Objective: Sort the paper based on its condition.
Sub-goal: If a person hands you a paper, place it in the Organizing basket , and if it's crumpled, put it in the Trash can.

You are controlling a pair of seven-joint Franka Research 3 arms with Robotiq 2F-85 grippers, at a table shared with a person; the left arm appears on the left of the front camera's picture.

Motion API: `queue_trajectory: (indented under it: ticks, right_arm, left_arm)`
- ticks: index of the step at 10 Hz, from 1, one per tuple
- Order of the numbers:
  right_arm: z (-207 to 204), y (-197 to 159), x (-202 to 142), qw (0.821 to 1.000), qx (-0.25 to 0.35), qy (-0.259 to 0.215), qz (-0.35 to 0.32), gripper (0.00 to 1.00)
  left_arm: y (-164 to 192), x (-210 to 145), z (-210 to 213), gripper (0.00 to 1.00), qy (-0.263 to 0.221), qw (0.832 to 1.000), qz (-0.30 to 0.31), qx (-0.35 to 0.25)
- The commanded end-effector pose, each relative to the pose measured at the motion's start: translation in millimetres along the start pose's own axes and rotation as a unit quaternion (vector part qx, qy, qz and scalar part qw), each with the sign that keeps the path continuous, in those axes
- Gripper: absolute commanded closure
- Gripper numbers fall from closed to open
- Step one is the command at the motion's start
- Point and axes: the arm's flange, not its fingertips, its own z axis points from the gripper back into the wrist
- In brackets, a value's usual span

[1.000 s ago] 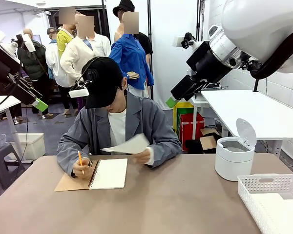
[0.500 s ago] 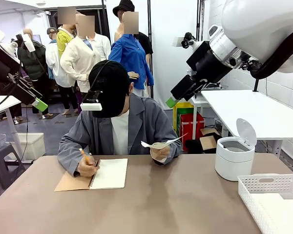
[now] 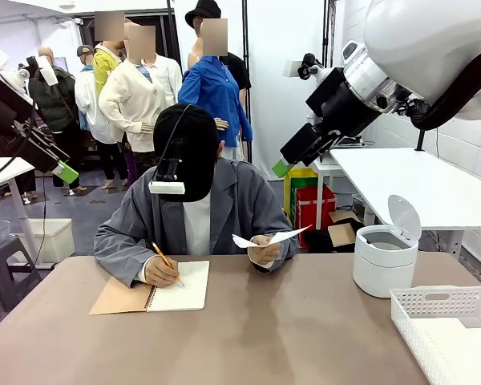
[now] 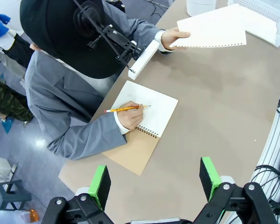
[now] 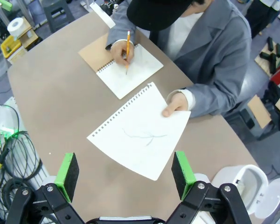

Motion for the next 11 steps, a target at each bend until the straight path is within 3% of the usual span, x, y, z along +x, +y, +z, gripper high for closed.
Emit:
queue_trajectory:
  ticks: [1,4,6,8,11]
  right_arm:
    - [0.0,0.0,0.0,1.000,0.000,0.000,0.000,0.00]
    - [-14.2,-50.3,16.2,0.979,0.095,0.004,-0.178,0.00]
    - [-31.2,-93.8,21.0,0.947,0.144,0.028,-0.285,0.00]
    - [-57.1,-137.1,13.0,0.903,0.179,0.066,-0.385,0.00]
    - [-99.5,-167.6,-14.9,0.852,0.182,0.126,-0.475,0.00]
  left_arm:
    - [-0.1,-0.1,-0.3,0.00,0.000,1.000,0.000,-0.001]
    - [-0.1,-0.1,-0.3,0.00,0.000,1.000,0.000,-0.001]
    - [-0.1,-0.1,-0.3,0.00,0.000,1.000,0.000,-0.001]
    - [-0.1,-0.1,-0.3,0.00,0.000,1.000,0.000,-0.001]
    - [-0.1,-0.1,-0.3,0.00,0.000,1.000,0.000,-0.001]
